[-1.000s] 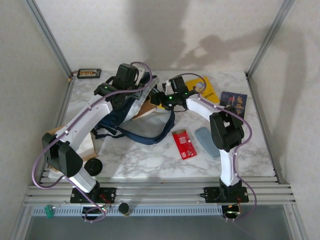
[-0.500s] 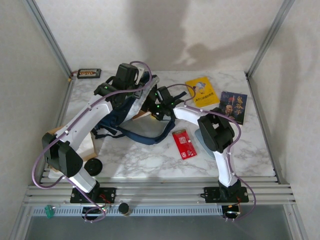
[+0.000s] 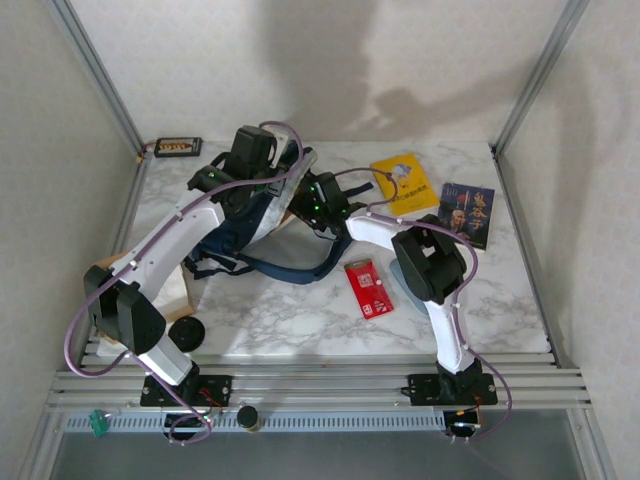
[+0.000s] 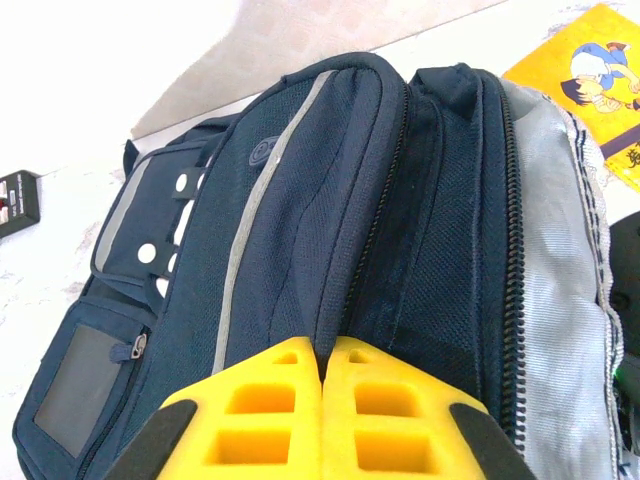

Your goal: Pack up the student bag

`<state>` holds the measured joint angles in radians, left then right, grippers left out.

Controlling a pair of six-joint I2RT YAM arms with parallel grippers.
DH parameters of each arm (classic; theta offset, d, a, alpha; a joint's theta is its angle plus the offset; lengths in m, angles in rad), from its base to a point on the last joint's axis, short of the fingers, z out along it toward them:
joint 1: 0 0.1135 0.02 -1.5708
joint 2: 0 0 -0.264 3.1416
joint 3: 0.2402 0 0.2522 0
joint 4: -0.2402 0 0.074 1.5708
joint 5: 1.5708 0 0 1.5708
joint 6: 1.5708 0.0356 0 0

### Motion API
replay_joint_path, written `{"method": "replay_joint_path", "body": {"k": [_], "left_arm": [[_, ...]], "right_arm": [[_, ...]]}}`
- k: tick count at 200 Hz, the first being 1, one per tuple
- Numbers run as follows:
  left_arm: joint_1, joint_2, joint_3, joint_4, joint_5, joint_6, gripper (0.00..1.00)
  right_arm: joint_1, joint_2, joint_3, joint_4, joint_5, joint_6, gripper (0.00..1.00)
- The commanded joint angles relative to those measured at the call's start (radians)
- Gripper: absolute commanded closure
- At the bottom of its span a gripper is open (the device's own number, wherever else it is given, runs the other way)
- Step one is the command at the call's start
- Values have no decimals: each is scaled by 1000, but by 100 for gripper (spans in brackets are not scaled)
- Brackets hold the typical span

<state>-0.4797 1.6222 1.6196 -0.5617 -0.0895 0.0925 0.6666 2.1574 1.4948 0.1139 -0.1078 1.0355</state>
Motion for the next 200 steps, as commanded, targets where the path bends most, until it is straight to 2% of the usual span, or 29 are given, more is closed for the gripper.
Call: {"method": "replay_joint_path", "body": {"k": [1,19,38,56,88,108,139,153,175,200], "left_arm": [[4,-24,19,123,5,-17,100],[4,-24,21,124,9,-22,100],[4,-24,23,126,7,-25,100],[4,-21,24,125,2,-26,100],[4,-22,31,125,-16,-21,100],[5,-25,35,115,-24,-15,100],[6,-28,42,113,-16,-13,100],[5,-25,37,115,-18,-13,100],[5,-24,24,127,-6,-21,100],[4,-22,18,129,-1,-40,100]], "right_arm": [[-13,-32,-7,113,44,-14,61],[-16,-9,21,118,36,-26,63],[-13,-14,6,150,40,-45,77],[-16,-31,-12,158,33,-72,85],[-21,-83,-73,189,-78,-169,100],[-24,-163,-199,323,-237,-266,100],[-40,-205,-269,242,-371,-290,100],[-38,-188,-267,244,-385,-276,100],[-38,-99,-156,214,-380,-219,100],[-37,-54,-110,247,-276,-108,100]]}}
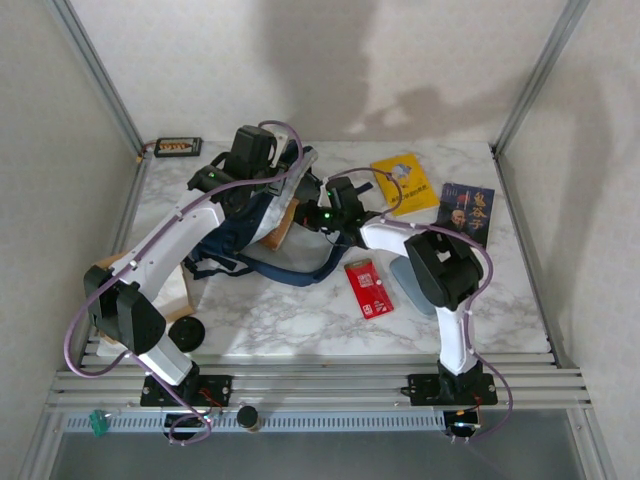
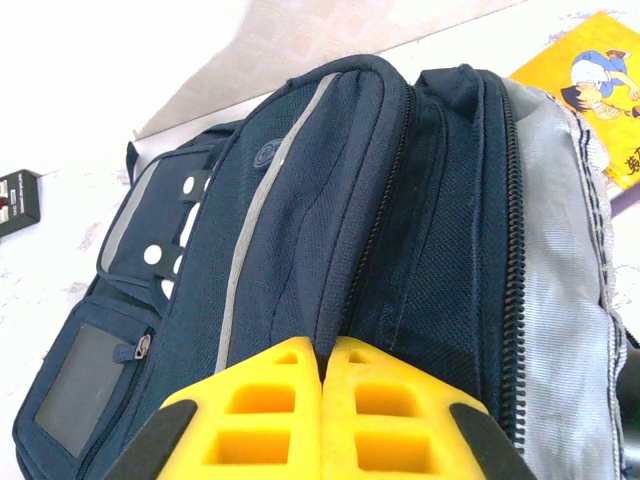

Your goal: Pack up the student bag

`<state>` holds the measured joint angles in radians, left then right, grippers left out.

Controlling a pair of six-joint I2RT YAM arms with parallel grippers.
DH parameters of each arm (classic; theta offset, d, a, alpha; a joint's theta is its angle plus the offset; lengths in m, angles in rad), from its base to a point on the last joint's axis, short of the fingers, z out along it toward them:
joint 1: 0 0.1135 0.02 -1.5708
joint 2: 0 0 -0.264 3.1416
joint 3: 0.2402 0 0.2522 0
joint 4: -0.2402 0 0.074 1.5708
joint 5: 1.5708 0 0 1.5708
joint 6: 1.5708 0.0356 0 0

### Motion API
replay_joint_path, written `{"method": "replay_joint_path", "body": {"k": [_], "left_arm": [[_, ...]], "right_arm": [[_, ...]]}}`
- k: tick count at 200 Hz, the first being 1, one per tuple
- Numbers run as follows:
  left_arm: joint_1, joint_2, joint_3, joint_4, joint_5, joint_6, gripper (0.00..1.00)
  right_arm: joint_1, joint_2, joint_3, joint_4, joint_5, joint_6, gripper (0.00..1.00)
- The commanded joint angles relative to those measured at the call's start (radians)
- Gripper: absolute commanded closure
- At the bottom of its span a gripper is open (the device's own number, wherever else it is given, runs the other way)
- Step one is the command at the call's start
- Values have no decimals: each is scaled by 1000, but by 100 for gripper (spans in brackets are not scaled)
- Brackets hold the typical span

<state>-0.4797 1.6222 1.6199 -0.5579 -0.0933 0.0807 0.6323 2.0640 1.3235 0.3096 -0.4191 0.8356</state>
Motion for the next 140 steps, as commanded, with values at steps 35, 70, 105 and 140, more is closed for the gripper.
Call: {"method": "replay_joint_path", "body": {"k": [35,70,105,140], "left_arm": [[4,-23,5,127,-6,-29,100],[4,-20,-43,154,12,-37,100],[-1,-22,-127,170,71,-82,100],[-61,-9,-281,251,111,-165,100]], "right_arm": [[1,36,112,-5,27,65,82],[-25,-183,-64,-73,68,-31,58],[-122,-470,-277,-206,173,-71,51],[-321,-594,-305,-408,278,-151,41]]}}
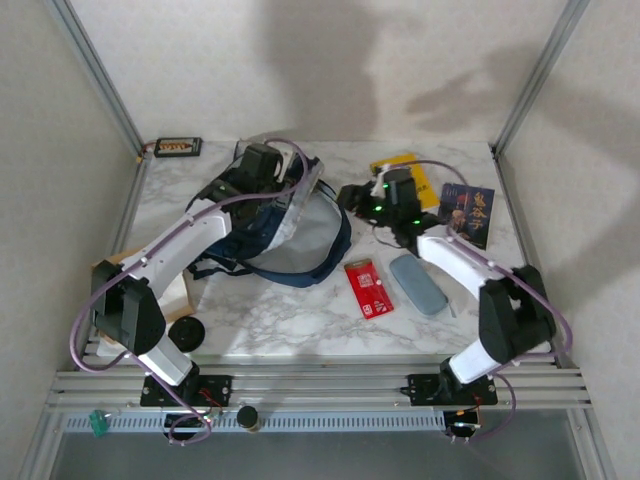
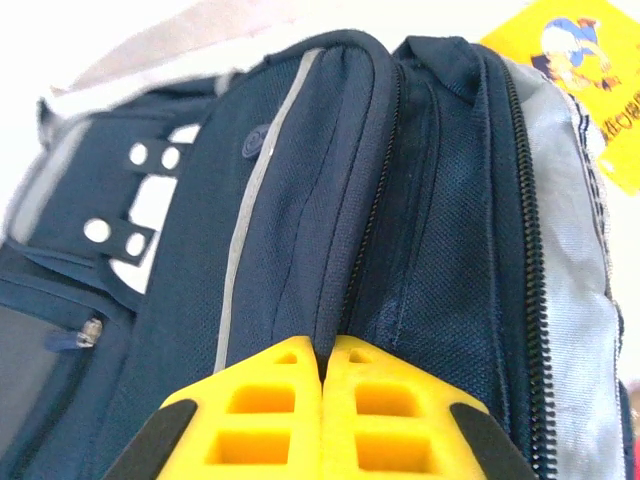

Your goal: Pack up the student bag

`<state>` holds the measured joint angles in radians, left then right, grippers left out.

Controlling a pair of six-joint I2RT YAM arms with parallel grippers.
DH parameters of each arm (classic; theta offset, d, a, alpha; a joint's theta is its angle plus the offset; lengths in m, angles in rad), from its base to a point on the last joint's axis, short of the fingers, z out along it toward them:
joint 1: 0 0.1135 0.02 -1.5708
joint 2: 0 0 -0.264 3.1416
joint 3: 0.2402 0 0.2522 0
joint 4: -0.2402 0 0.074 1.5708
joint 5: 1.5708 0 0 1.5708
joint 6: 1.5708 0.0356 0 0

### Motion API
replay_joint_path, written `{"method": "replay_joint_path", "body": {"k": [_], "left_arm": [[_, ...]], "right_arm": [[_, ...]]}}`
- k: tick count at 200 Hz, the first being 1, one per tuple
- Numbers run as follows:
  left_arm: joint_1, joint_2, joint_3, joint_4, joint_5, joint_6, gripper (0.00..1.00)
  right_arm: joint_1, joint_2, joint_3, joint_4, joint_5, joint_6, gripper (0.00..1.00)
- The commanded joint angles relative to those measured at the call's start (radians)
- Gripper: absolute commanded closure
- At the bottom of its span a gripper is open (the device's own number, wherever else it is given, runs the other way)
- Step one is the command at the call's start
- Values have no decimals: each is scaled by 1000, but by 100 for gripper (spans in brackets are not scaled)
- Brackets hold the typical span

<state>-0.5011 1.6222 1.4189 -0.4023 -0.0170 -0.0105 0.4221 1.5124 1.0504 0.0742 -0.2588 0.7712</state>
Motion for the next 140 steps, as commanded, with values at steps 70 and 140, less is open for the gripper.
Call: {"method": "replay_joint_path", "body": {"k": [70,140], "left_arm": [[-99,64,-231,98,-69,-117,100],[-106,-49,-232,141,122,-230,49]], "right_arm": [[-387,279,211,-212,103,-217,23],[-450,621,588,-298,103,-297,10]]}}
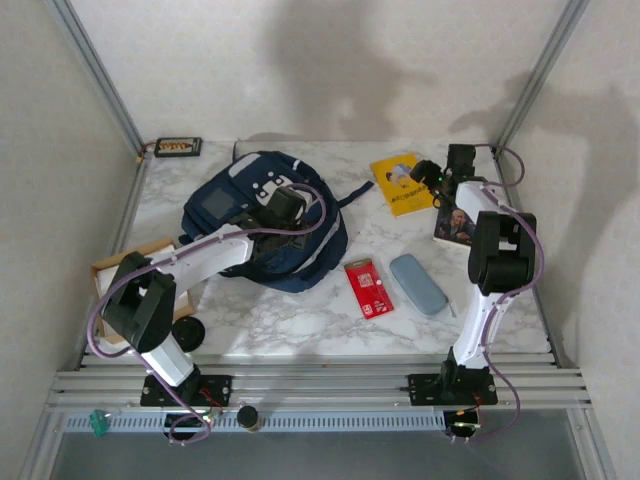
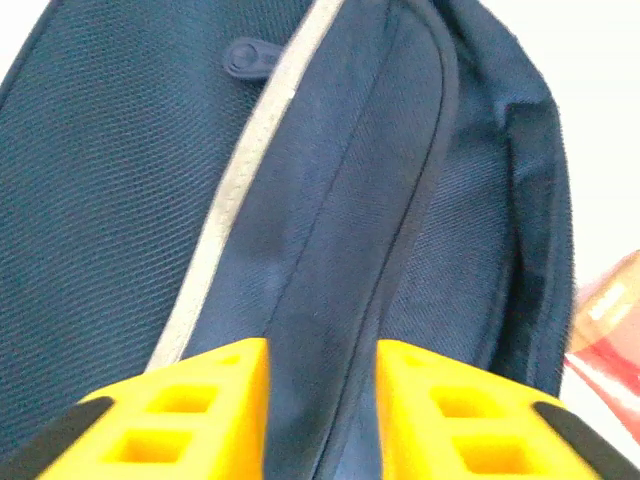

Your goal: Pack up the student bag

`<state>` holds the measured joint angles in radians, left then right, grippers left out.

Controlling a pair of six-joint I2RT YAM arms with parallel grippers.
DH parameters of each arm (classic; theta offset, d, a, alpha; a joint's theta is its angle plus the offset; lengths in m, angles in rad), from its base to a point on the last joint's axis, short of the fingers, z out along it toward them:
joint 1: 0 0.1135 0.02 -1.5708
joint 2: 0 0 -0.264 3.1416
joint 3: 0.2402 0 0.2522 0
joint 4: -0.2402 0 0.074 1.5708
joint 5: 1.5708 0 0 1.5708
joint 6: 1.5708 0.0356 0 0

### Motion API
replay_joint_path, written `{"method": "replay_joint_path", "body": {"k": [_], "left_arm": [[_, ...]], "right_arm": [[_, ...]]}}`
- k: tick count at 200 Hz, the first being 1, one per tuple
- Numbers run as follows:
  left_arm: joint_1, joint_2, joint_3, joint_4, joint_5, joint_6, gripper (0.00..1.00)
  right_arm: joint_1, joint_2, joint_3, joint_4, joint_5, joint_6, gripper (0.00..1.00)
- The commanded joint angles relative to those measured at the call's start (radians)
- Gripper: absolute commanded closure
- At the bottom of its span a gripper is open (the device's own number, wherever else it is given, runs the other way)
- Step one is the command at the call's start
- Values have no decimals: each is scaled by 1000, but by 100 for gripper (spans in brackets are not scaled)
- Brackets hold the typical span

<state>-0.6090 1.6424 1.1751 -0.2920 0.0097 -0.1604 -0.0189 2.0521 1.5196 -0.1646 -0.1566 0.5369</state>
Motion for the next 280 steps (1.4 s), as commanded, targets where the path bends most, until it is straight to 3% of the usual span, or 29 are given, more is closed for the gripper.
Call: {"method": "replay_joint_path", "body": {"k": [1,33,66,134,178,205,226,280], "left_arm": [[2,-69,13,34,99,-84,48],[-11,-90,23,148,154,-245,39],[-48,-52,56,227,162,-368,33],[-96,182,189,389,152,-651,26],[-95,464,464,356,101,-685,25],[-81,657,715,263,84,-633,26],[-69,776,870,225,73,-580,25],[-15,941,1061,187,113,-587,22]], "right_arm": [[-9,84,127,-64,1,-65,10],[-20,233,305,-168,-30,-109,7],[-20,306,372,-202,-74,-141,4],[48,152,149,-175,-139,-160,5],[71,-9,-45,-121,-252,-139,9],[40,-31,-55,-157,-149,-131,10],[52,8,-35,-187,-203,-124,14],[108,14,-79,-162,-157,-34,21]]}}
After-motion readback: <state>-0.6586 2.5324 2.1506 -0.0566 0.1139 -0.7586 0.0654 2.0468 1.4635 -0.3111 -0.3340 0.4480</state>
